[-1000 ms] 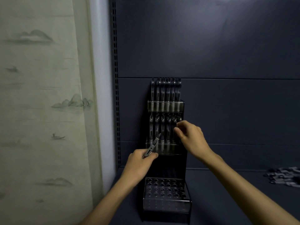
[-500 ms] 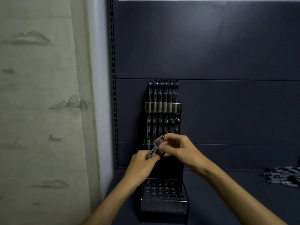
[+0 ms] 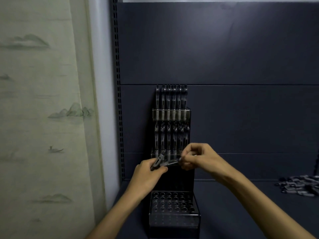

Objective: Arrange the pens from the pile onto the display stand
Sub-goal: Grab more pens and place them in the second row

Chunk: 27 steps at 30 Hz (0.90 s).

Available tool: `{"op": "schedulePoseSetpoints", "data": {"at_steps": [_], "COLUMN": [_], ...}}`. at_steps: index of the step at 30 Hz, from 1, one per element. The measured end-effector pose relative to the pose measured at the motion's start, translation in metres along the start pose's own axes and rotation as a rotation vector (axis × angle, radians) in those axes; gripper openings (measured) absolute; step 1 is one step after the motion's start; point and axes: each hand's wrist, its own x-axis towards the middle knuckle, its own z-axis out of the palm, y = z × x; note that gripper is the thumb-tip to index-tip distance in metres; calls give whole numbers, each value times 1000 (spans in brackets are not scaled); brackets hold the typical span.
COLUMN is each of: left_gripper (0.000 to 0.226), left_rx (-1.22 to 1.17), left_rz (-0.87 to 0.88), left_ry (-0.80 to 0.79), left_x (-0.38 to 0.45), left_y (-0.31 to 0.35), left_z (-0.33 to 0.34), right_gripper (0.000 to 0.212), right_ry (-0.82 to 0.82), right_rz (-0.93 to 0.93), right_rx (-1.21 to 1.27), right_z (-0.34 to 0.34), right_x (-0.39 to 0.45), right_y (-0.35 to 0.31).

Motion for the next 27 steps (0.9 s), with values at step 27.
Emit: {"op": "schedulePoseSetpoints", "data": {"at_steps": [27], "left_gripper": [32], "left_rx": [141], "left_rz": [134], "left_ry": [103], "left_x": [15], "left_y": [-3], "left_z": [-10], "right_gripper": [6], "right_ry": [293], "right_rz": [-274], "right_rx": [-174], "right_z": [-62], "right_x": [38], "right_y": [-19]}}
